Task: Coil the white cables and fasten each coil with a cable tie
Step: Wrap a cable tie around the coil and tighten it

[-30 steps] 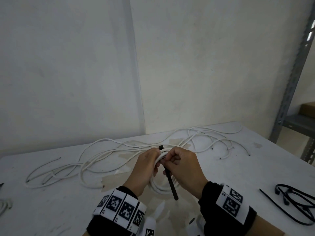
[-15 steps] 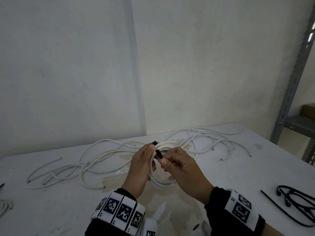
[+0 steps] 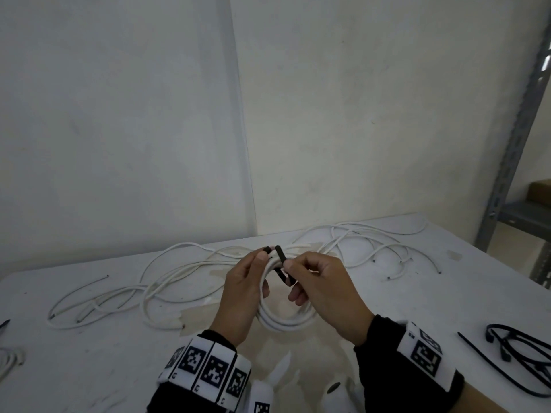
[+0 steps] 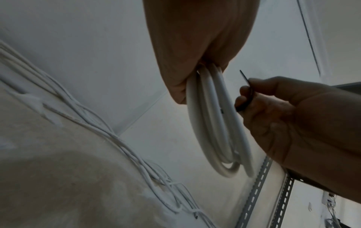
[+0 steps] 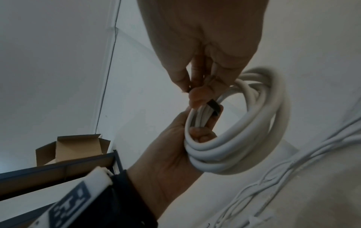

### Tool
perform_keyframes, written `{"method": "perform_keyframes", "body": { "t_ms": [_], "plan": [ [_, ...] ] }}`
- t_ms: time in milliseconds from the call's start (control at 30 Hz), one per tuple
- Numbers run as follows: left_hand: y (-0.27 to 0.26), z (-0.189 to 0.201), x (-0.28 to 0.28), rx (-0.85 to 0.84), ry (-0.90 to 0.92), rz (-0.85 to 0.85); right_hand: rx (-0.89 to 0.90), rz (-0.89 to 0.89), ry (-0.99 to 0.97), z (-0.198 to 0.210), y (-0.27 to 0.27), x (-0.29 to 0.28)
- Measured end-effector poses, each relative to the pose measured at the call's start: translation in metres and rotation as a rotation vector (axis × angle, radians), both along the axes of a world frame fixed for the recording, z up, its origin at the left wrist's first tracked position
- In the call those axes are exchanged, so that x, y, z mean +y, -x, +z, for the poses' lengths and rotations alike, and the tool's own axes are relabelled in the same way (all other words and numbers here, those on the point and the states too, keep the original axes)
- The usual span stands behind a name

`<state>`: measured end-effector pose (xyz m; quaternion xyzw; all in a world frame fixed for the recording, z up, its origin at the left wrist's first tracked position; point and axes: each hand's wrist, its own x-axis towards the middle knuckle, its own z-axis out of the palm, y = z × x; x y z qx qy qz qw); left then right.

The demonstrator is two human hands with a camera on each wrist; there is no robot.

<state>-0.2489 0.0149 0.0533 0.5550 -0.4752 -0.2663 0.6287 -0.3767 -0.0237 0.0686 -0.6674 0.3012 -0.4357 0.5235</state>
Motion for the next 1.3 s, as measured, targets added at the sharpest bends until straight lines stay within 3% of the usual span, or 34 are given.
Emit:
{"method": "perform_keyframes", "body": {
  "t_ms": [167, 667, 867, 1100, 1300],
  "plan": [
    [-0.001, 0.001, -0.001, 0.028, -0.005, -0.014, 0.086, 0.012, -0.011, 0.002, -0.001, -0.001],
    [-0.008, 0.0, 0.0, 0.045, -0.008, -0.022, 0.111, 0.002, 0.026, 0.0, -0.015, 0.0],
    [-0.013, 0.0, 0.004, -0.026, -0.003, -0.035, 0.059, -0.076, 0.071, -0.001, -0.029, -0.001],
    [-0.032, 0.002, 0.01, 0.011, 0.025, 0.046, 0.049, -0.044, 0.067, -0.008, -0.044, 0.01],
    [-0.035, 0.003, 0.015, -0.008, 0.006, 0.006, 0.029, -0.072, 0.145, -0.006, -0.052, 0.013]
  ]
}}
